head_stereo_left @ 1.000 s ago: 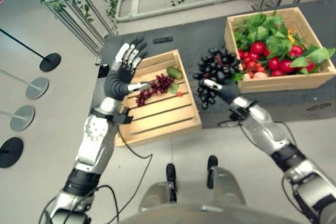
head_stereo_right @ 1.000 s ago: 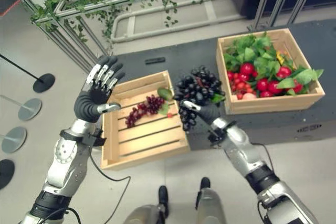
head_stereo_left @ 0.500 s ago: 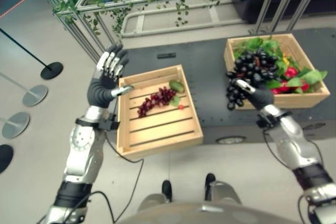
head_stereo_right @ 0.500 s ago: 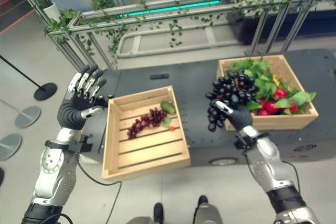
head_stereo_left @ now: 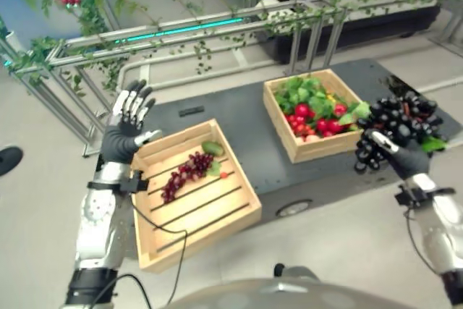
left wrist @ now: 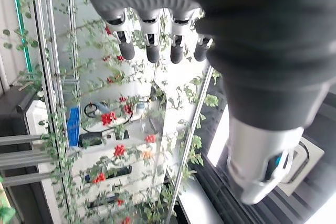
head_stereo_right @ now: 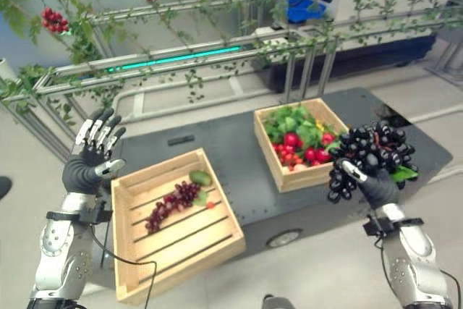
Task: Pick up the fruits from the basket on one side to the basket on the other side
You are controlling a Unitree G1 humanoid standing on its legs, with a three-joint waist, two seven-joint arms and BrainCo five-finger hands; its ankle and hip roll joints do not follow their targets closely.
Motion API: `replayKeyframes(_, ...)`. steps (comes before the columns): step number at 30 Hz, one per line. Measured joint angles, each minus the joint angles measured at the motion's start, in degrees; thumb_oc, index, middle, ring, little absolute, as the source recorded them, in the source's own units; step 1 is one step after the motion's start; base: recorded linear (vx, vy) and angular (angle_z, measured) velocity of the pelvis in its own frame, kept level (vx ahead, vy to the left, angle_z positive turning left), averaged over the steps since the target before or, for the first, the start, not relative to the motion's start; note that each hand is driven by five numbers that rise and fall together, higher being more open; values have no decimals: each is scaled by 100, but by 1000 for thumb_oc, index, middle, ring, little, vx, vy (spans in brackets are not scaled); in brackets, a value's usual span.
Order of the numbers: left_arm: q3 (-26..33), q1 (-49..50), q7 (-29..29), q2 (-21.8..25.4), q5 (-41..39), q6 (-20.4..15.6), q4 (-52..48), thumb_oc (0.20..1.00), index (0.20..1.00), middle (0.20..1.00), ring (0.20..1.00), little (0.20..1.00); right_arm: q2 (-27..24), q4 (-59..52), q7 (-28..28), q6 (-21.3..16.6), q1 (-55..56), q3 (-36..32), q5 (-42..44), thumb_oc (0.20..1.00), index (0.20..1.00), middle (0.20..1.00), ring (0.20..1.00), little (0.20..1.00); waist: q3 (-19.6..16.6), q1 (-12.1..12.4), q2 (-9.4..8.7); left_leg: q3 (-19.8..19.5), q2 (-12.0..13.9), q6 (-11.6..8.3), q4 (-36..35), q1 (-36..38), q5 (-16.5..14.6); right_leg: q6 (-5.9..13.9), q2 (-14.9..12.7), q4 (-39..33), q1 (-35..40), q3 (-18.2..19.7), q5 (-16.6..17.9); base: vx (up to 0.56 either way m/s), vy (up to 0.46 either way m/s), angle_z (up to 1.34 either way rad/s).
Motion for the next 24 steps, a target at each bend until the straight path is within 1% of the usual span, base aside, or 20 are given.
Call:
replayKeyframes(1, 4, 9, 0, -20, 0, -1, 2, 1000, 1000, 1000, 1000, 1000, 72, -27, -81, -8, 30, -73, -107, 200, 200, 200, 200, 200, 2, 34, 1, 76, -6, 28, -13, 43, -19, 10, -6, -5, 2, 70, 25, -118, 57, -39)
replayKeyframes(3, -9, 8, 1, -74, 0, 1, 15, 1000, 1000, 1000, 1000, 1000, 104, -28, -188, -60, 108, -96, -211, 200, 200, 200, 200, 200, 17, -52, -50, 161, -74, 56, -4, 81, -35, 58, -9, -5, -10, 198, 68, -177, 58, -32)
replayKeyframes(4, -12, 3, -1, -78, -1, -5, 4, 1000, 1000, 1000, 1000, 1000, 208, -86, -233, -107, 177, -154, -340, 200, 200, 200, 200, 200, 39, -155, -103, 292, -119, 79, 18, 66, -33, 76, -11, -19, -80, 314, 166, -111, 15, -31)
replayKeyframes(5, 0, 13, -2, -76, -1, -8, 1, 1000, 1000, 1000, 1000, 1000, 242, -158, -254, -119, 201, -172, -410, 200, 200, 200, 200, 200, 36, -121, -93, 355, -125, 100, -1, 58, -43, 143, -12, -34, -104, 364, 189, -124, -19, -73)
replayKeyframes(6, 12, 7, 0, -75, -1, -7, 1, 1000, 1000, 1000, 1000, 1000, 289, -231, -275, -129, 202, -174, -564, 200, 200, 200, 200, 200, 60, -148, -124, 613, -120, 136, -35, 39, -45, 341, -4, -221, -198, 512, 346, -127, -32, -81)
replayKeyframes(7, 10, -19, 0, -76, 0, -6, 0, 1000, 1000, 1000, 1000, 1000, 336, -230, -288, -159, 200, -175, -622, 200, 200, 200, 200, 200, 81, -171, -153, 721, -118, 148, -15, -4, -51, 478, -20, -359, -233, 551, 424, -273, 10, -107)
replayKeyframes(8, 11, -55, 9, -68, 0, -10, -6, 1000, 1000, 1000, 1000, 1000, 459, -232, -359, -184, 177, -185, -774, 200, 200, 200, 200, 200, 136, -238, -236, 933, -132, 215, 32, -67, -84, 589, -115, -557, -325, 338, 372, -203, 65, -80)
replayKeyframes(9, 12, -65, 29, -57, -1, -11, -12, 1000, 1000, 1000, 1000, 1000, 511, -232, -387, -185, 133, -182, -834, 200, 200, 200, 200, 200, 177, -236, -249, 1182, -94, 241, 58, -107, -28, 559, -200, -661, -356, 29, 261, -212, 51, -134)
replayKeyframes(10, 38, -47, 60, -56, -2, -4, -42, 1000, 1000, 1000, 1000, 1000, 633, -236, -481, -217, -89, -121, -861, 200, 200, 200, 200, 200, 245, -77, -56, 1823, 161, 270, 21, -252, 0, 378, -440, -68, -580, -1560, 143, -76, -20, -172)
replayKeyframes(11, 7, -94, 117, -73, -8, -3, -64, 1000, 1000, 1000, 1000, 1000, 636, -349, -530, -233, -144, -83, -880, 200, 200, 200, 200, 200, 301, 10, -50, 2223, 285, 304, 60, -310, -26, 330, -598, 820, -786, -2251, -92, -83, -48, -178)
replayKeyframes(12, 21, -97, 141, -63, -8, -5, -100, 1000, 1000, 1000, 1000, 1000, 620, -409, -557, -250, -169, -24, -883, 200, 200, 200, 200, 200, 319, 169, -61, 2218, 327, 271, 82, -308, -64, 346, -776, 1184, -808, -2460, -250, -47, -161, -162)
replayKeyframes(13, 25, -82, 189, -57, -30, -13, -199, 1000, 1000, 1000, 1000, 1000, 620, -523, -565, -275, -246, 16, -884, 200, 200, 200, 200, 200, 311, 199, -161, 2541, 367, 243, 111, -320, -67, 404, -906, 1628, -627, -2726, -532, -27, -186, -105)
replayKeyframes(14, 30, -78, 201, -73, -62, -5, -252, 1000, 1000, 1000, 1000, 1000, 607, -577, -571, -282, -286, 38, -883, 200, 200, 200, 200, 200, 278, 111, -253, 2859, 411, 159, 121, -272, -41, 365, -878, 1679, -480, -2868, -654, -18, -246, -160)
replayKeyframes(15, 56, -38, 199, 29, -119, -49, -328, 1000, 1000, 1000, 1000, 1000, 633, -723, -601, -342, -398, 146, -881, 200, 200, 200, 200, 200, 211, 314, -383, 3123, 414, 13, 134, -219, -1, 323, -721, 1155, -190, -2926, -837, 39, -211, -170)
replayKeyframes(16, 83, -57, 199, 100, -128, -71, -327, 1000, 1000, 1000, 1000, 1000, 639, -823, -607, -422, -557, 212, -884, 200, 200, 200, 200, 200, 200, 407, -478, 2970, 378, -29, 206, -260, -53, -330, -490, 506, -24, -2805, -730, 44, -150, -164)
replayKeyframes(18, 4, -61, 162, 64, -126, -54, -318, 1000, 1000, 1000, 1000, 1000, 629, -942, -622, -506, -631, 183, -878, 200, 200, 200, 200, 200, 225, 308, -362, 2622, 458, -89, 220, -275, -55, -463, -305, 282, 55, -2627, -621, 113, -173, -74)
replayKeyframes(20, -22, -128, 143, -2, -129, -71, -305, 1000, 1000, 1000, 1000, 1000, 594, -940, -665, -542, -556, 124, -878, 200, 200, 200, 200, 200, 191, 68, -270, 2473, 530, -180, 327, -247, -85, -446, -208, 244, 104, -2542, -645, 158, -261, -25)
replayKeyframes(21, -26, -167, 140, -17, -132, -71, -306, 1000, 1000, 1000, 1000, 1000, 576, -942, -670, -547, -528, 107, -875, 200, 200, 200, 200, 200, 193, 29, -263, 2470, 566, -189, 401, -251, -85, -440, -185, 251, 106, -2482, -661, 175, -307, -16)
replayKeyframes(22, -79, -382, 140, -52, -132, -72, -303, 1000, 1000, 1000, 1000, 1000, 520, -950, -656, -564, -363, 4, -877, 200, 200, 200, 200, 200, 203, -40, -298, 2426, 698, -256, 811, -334, -141, -426, -142, 273, 100, -2332, -718, 139, -257, -18)
replayKeyframes(24, -91, -590, 147, -65, -134, -123, -307, 1000, 1000, 1000, 1000, 1000, 487, -948, -664, -576, -274, -34, -875, 200, 200, 200, 200, 200, 204, -6, -359, 2439, 853, -255, 1412, -461, -187, -475, -127, 265, 121, -2126, -753, 162, -276, -37)
